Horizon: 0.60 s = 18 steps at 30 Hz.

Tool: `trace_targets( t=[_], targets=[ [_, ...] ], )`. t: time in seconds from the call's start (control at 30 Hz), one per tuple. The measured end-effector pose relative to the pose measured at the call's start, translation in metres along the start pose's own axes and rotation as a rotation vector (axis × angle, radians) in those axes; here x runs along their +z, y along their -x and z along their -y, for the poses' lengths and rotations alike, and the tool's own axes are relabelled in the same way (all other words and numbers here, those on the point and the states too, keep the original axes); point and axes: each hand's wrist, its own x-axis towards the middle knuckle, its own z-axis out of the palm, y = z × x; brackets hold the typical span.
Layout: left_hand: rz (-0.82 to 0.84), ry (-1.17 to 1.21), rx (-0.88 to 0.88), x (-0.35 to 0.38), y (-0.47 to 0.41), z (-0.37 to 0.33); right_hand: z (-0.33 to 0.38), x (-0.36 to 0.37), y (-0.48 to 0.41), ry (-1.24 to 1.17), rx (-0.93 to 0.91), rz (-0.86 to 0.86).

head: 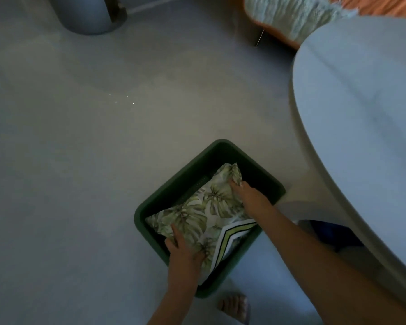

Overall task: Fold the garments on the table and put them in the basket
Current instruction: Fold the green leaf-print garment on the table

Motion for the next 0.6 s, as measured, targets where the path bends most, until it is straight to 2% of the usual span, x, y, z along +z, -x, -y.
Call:
trace_targets(
  t=[0.03, 0.1, 0.2, 0.27, 0.33, 0.4, 0.43, 0.53, 0.6],
  targets=[
    [-0.004, -0.068, -0.001, 0.002, 0.000, -0.002, 0.007, -0.005, 0.006, 0.009, 0.044, 0.028],
    [-0.038, -0.207, 0.003, 0.004, 0.003, -0.008, 0.007, -0.004, 0.008, 0.097, 0.057, -0.057],
    [-0.234, -0.440, 0.224, 0.004, -0.001, -0.002, 0.008, -0.007, 0.011, 0.112, -0.016, -0.238],
    [-0.332, -0.476, 0.313, 0.001, 0.002, -0.003, 0.011, -0.001, 0.012, 0.030, -0.119, -0.241],
    [-0.357, -0.548, 0.462, -0.004, 0.002, -0.007, 0.016, 0.001, 0.019, -0.051, -0.179, -0.169],
    [-0.296, -0.634, 0.584, 0.000, -0.006, -0.005, 0.014, 0.003, 0.022, -0.083, -0.123, -0.104],
    [-0.233, -0.670, 0.584, 0.003, -0.011, -0.001, 0.014, 0.004, 0.022, -0.080, -0.086, -0.064],
    [-0.070, -0.773, 0.414, 0.006, -0.026, 0.019, 0.012, 0.024, 0.014, -0.095, -0.022, 0.014],
    [-0.010, -0.815, 0.360, 0.010, -0.030, 0.029, 0.015, 0.039, 0.008, -0.094, 0.000, 0.043]
  ],
)
